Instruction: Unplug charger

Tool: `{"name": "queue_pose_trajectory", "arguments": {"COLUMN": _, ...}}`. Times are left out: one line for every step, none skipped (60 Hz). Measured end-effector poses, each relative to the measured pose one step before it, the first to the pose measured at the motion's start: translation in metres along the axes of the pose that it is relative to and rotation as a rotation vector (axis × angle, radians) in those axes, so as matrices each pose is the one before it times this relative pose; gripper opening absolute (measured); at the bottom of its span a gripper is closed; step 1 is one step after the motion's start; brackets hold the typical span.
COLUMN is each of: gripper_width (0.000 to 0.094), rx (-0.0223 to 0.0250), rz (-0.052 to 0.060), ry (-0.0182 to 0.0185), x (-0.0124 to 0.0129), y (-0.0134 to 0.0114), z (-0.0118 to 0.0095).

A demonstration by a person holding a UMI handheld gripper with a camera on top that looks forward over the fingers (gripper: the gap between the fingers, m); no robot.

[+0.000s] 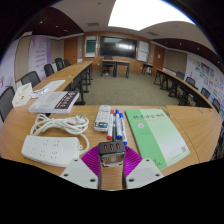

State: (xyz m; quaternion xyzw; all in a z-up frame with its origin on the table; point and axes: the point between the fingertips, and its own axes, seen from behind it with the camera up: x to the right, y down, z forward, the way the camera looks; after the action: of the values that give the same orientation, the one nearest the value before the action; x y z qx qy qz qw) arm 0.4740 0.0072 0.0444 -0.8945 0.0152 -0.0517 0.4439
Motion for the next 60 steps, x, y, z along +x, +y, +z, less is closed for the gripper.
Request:
{"name": "queue_pose_trajectory", "arguments": {"gripper_width": 0.0277, "rx": -0.01367, "rz": -0.0004, "ry": -0.00389, "x": 0.00043, "y": 0.00619, "z": 0.00174}}
{"name": "queue_pose_trajectory", "arguments": {"gripper_width": 0.0282, "rx": -0.01041, "rz": -0.0011, "ry": -0.00548, "x": 0.00102, "y": 0.00602, "z": 0.00084}}
{"name": "queue_pose_trajectory", "arguments": {"gripper_width": 0.0297, "rx": -0.00526, "rz": -0.0002, "ry": -0.00634, "x": -0.00428, "y": 0.01584, "z": 0.00872}}
{"name": "queue_pose_trajectory", "arguments": {"gripper_width": 0.0311, "rx": -0.00412, "rz": -0.0005, "ry": -0.0074, "x": 0.00329, "y": 0.00039, "z": -0.00204}}
{"name": "queue_pose_trajectory", "arguments": {"gripper_width": 0.0323, "rx": -0.00449, "rz": 0.0007, "ry": -0.00831, "x": -0.00211, "y": 0.00176, "z": 0.00018}}
{"name": "queue_pose_trajectory", "arguments": {"gripper_width": 0.0329, "rx": -0.00305, "rz": 0.0, "ry": -0.00833, "x": 0.00107, "y": 0.00277, "z": -0.00169}}
{"name": "queue_pose_trajectory", "arguments": {"gripper_width": 0.0337, "rx": -0.00551, "rz": -0.0006, "ry": -0.00647, "x": -0.0006, "y": 0.00243, "z": -0.0005}}
{"name": "queue_pose_trajectory", "arguments": {"gripper_width": 0.0349, "rx": -0.00575, "rz": -0.0013, "ry": -0.00517, "x": -0.00054, "y": 0.00235, "z": -0.00095}}
{"name": "queue_pose_trajectory", "arguments": {"gripper_width": 0.0356, "rx": 0.00604, "rz": -0.0003, "ry": -0.00407, "x": -0.00041, "y": -0.00088, "z": -0.00118}}
{"name": "queue_pose_trajectory", "arguments": {"gripper_width": 0.0367, "rx": 0.00385, "rz": -0.001, "ry": -0.00239, "x": -0.00025, "y": 0.00008, "z": -0.00131}}
{"name": "queue_pose_trajectory", "arguments": {"gripper_width": 0.0378, "rx": -0.00404, "rz": -0.0011, "ry": -0.00084, "x": -0.00116, "y": -0.00067, "z": -0.00093}}
{"name": "queue_pose_trajectory", "arguments": {"gripper_width": 0.0386, "rx": -0.0013, "rz": -0.0024, "ry": -0.00043, "x": 0.00102, "y": 0.0046, "z": 0.00033}}
{"name": "queue_pose_trajectory", "arguments": {"gripper_width": 0.0397, "rx": -0.00053, "rz": -0.0001, "ry": -0.00258, "x": 0.00122, "y": 0.00136, "z": -0.00083}}
{"name": "queue_pose_trajectory", "arguments": {"gripper_width": 0.0422, "rx": 0.00028, "rz": 0.0011, "ry": -0.00066, "x": 0.00021, "y": 0.00064, "z": -0.00112}}
{"name": "queue_pose_trajectory", "arguments": {"gripper_width": 0.0453, "rx": 0.00073, "rz": 0.0024, "ry": 0.00069, "x": 0.00053, "y": 0.00035, "z": -0.00116}}
{"name": "queue_pose_trajectory", "arguments": {"gripper_width": 0.0499, "rx": 0.00197, "rz": 0.0026, "ry": -0.00092, "x": -0.00009, "y": -0.00003, "z": -0.00156}}
{"name": "queue_pose_trajectory", "arguments": {"gripper_width": 0.0556, "rx": 0.0025, "rz": 0.0025, "ry": -0.00083, "x": 0.00022, "y": -0.00016, "z": -0.00183}}
{"name": "queue_pose_trajectory", "arguments": {"gripper_width": 0.0614, "rx": 0.00161, "rz": 0.0017, "ry": -0.00092, "x": 0.00001, "y": -0.00003, "z": -0.00218}}
{"name": "queue_pose_trajectory", "arguments": {"gripper_width": 0.0671, "rx": 0.00159, "rz": 0.0007, "ry": -0.00239, "x": -0.0003, "y": -0.0002, "z": -0.00217}}
{"name": "queue_pose_trajectory", "arguments": {"gripper_width": 0.0726, "rx": -0.00003, "rz": -0.001, "ry": -0.00183, "x": -0.00153, "y": -0.00116, "z": -0.00336}}
{"name": "queue_pose_trajectory", "arguments": {"gripper_width": 0.0775, "rx": 0.00353, "rz": -0.0001, "ry": -0.00258, "x": -0.00009, "y": 0.0, "z": -0.00272}}
{"name": "queue_pose_trajectory", "arguments": {"gripper_width": 0.0817, "rx": 0.00315, "rz": -0.0011, "ry": -0.00128, "x": -0.0002, "y": -0.00009, "z": -0.00279}}
{"name": "queue_pose_trajectory", "arguments": {"gripper_width": 0.0852, "rx": 0.00359, "rz": -0.0011, "ry": 0.00034, "x": -0.00049, "y": -0.00103, "z": -0.00298}}
{"name": "queue_pose_trajectory", "arguments": {"gripper_width": 0.0871, "rx": 0.00383, "rz": -0.0019, "ry": 0.00181, "x": 0.0002, "y": -0.00075, "z": -0.00282}}
{"name": "queue_pose_trajectory", "arguments": {"gripper_width": 0.0859, "rx": 0.00442, "rz": -0.002, "ry": 0.00328, "x": 0.00043, "y": -0.00082, "z": -0.00341}}
{"name": "queue_pose_trajectory", "arguments": {"gripper_width": 0.0845, "rx": 0.00507, "rz": -0.0025, "ry": 0.00401, "x": 0.00031, "y": -0.00118, "z": -0.00403}}
{"name": "queue_pose_trajectory", "arguments": {"gripper_width": 0.0843, "rx": 0.00535, "rz": -0.0027, "ry": 0.00332, "x": 0.00007, "y": -0.0013, "z": -0.00429}}
{"name": "queue_pose_trajectory", "arguments": {"gripper_width": 0.0845, "rx": 0.00633, "rz": -0.0026, "ry": 0.00314, "x": -0.00015, "y": -0.00151, "z": -0.00473}}
{"name": "queue_pose_trajectory", "arguments": {"gripper_width": 0.0853, "rx": 0.00782, "rz": -0.0024, "ry": 0.00246, "x": -0.00013, "y": -0.00187, "z": -0.00515}}
{"name": "queue_pose_trajectory", "arguments": {"gripper_width": 0.0859, "rx": 0.00749, "rz": -0.0017, "ry": 0.00127, "x": -0.00009, "y": -0.002, "z": -0.00485}}
{"name": "queue_pose_trajectory", "arguments": {"gripper_width": 0.086, "rx": 0.00859, "rz": -0.0008, "ry": 0.0019, "x": -0.00051, "y": -0.0021, "z": -0.00618}}
{"name": "queue_pose_trajectory", "arguments": {"gripper_width": 0.0857, "rx": 0.00894, "rz": -0.0005, "ry": 0.00191, "x": -0.00071, "y": -0.00231, "z": -0.00629}}
{"name": "queue_pose_trajectory", "arguments": {"gripper_width": 0.0855, "rx": 0.00923, "rz": -0.0001, "ry": 0.00099, "x": -0.00114, "y": -0.00248, "z": -0.00656}}
{"name": "queue_pose_trajectory", "arguments": {"gripper_width": 0.0857, "rx": 0.00962, "rz": 0.0003, "ry": 0.00144, "x": -0.00112, "y": -0.00273, "z": -0.00702}}
{"name": "queue_pose_trajectory", "arguments": {"gripper_width": 0.0859, "rx": 0.00827, "rz": 0.0001, "ry": 0.00187, "x": -0.00267, "y": -0.00295, "z": -0.00959}}
{"name": "queue_pose_trajectory", "arguments": {"gripper_width": 0.0859, "rx": 0.00894, "rz": 0.0003, "ry": 0.00135, "x": -0.00142, "y": -0.00247, "z": -0.00746}}
{"name": "queue_pose_trajectory", "arguments": {"gripper_width": 0.0858, "rx": 0.00867, "rz": -0.0002, "ry": 0.00145, "x": -0.00154, "y": -0.00235, "z": -0.00774}}
{"name": "queue_pose_trajectory", "arguments": {"gripper_width": 0.0858, "rx": 0.00888, "rz": -0.0008, "ry": 0.00133, "x": -0.00145, "y": -0.00256, "z": -0.00802}}
{"name": "queue_pose_trajectory", "arguments": {"gripper_width": 0.0858, "rx": 0.0091, "rz": -0.0007, "ry": 0.00163, "x": -0.00192, "y": -0.00256, "z": -0.0082}}
{"name": "queue_pose_trajectory", "arguments": {"gripper_width": 0.0858, "rx": 0.00841, "rz": -0.0012, "ry": 0.00274, "x": -0.00195, "y": -0.00232, "z": -0.0085}}
{"name": "queue_pose_trajectory", "arguments": {"gripper_width": 0.0853, "rx": 0.00606, "rz": -0.0017, "ry": 0.00387, "x": -0.00199, "y": -0.00167, "z": -0.00861}}
{"name": "queue_pose_trajectory", "arguments": {"gripper_width": 0.0853, "rx": 0.00438, "rz": -0.0028, "ry": 0.00605, "x": -0.00296, "y": -0.00231, "z": -0.01011}}
{"name": "queue_pose_trajectory", "arguments": {"gripper_width": 0.0855, "rx": 0.00471, "rz": -0.0023, "ry": 0.00438, "x": -0.00184, "y": -0.00114, "z": -0.00929}}
{"name": "queue_pose_trajectory", "arguments": {"gripper_width": 0.0854, "rx": 0.0044, "rz": -0.0023, "ry": 0.00459, "x": -0.00192, "y": -0.00105, "z": -0.0094}}
{"name": "queue_pose_trajectory", "arguments": {"gripper_width": 0.0854, "rx": 0.00387, "rz": -0.0014, "ry": 0.00563, "x": -0.00175, "y": -0.00072, "z": -0.00947}}
{"name": "queue_pose_trajectory", "arguments": {"gripper_width": 0.0852, "rx": 0.00251, "rz": -0.0004, "ry": 0.00632, "x": -0.0012, "y": -0.00027, "z": -0.00978}}
{"name": "queue_pose_trajectory", "arguments": {"gripper_width": 0.0853, "rx": 0.00112, "rz": -0.0011, "ry": 0.00596, "x": -0.00181, "y": -0.00042, "z": -0.01169}}
{"name": "queue_pose_trajectory", "arguments": {"gripper_width": 0.0856, "rx": 0.00162, "rz": 0.0007, "ry": 0.00378, "x": -0.00238, "y": 0.00031, "z": -0.00994}}
{"name": "queue_pose_trajectory", "arguments": {"gripper_width": 0.0853, "rx": 0.00141, "rz": 0.0015, "ry": 0.00283, "x": -0.00244, "y": 0.00071, "z": -0.00981}}
{"name": "queue_pose_trajectory", "arguments": {"gripper_width": 0.0853, "rx": -0.00023, "rz": 0.0015, "ry": 0.00176, "x": -0.00251, "y": 0.00104, "z": -0.00995}}
{"name": "queue_pose_trajectory", "arguments": {"gripper_width": 0.0854, "rx": -0.00162, "rz": 0.0014, "ry": 0.00088, "x": -0.00254, "y": 0.00134, "z": -0.01038}}
{"name": "queue_pose_trajectory", "arguments": {"gripper_width": 0.0853, "rx": -0.00242, "rz": 0.0008, "ry": 0.00055, "x": -0.00265, "y": 0.00169, "z": -0.00995}}
{"name": "queue_pose_trajectory", "arguments": {"gripper_width": 0.0852, "rx": -0.00332, "rz": -0.0002, "ry": 0.00019, "x": -0.00261, "y": 0.00175, "z": -0.01003}}
{"name": "queue_pose_trajectory", "arguments": {"gripper_width": 0.0852, "rx": -0.0033, "rz": -0.0004, "ry": -0.00015, "x": -0.00223, "y": 0.0019, "z": -0.00985}}
{"name": "queue_pose_trajectory", "arguments": {"gripper_width": 0.0852, "rx": -0.00317, "rz": -0.0002, "ry": 0.00011, "x": -0.00214, "y": 0.00185, "z": -0.01006}}
{"name": "queue_pose_trajectory", "arguments": {"gripper_width": 0.0854, "rx": -0.00107, "rz": -0.001, "ry": 0.00156, "x": -0.00234, "y": 0.0025, "z": -0.00805}}
{"name": "queue_pose_trajectory", "arguments": {"gripper_width": 0.0853, "rx": -0.00252, "rz": -0.0001, "ry": 0.00172, "x": -0.00123, "y": 0.00119, "z": -0.00987}}
{"name": "queue_pose_trajectory", "arguments": {"gripper_width": 0.0853, "rx": -0.00089, "rz": -0.0002, "ry": 0.0016, "x": -0.00195, "y": 0.00191, "z": -0.01076}}
{"name": "queue_pose_trajectory", "arguments": {"gripper_width": 0.0855, "rx": -0.00035, "rz": -0.0006, "ry": 0.00084, "x": -0.00134, "y": 0.00113, "z": -0.00886}}
{"name": "queue_pose_trajectory", "arguments": {"gripper_width": 0.0855, "rx": 0.001, "rz": -0.0008, "ry": 0.00018, "x": -0.00148, "y": 0.00079, "z": -0.00816}}
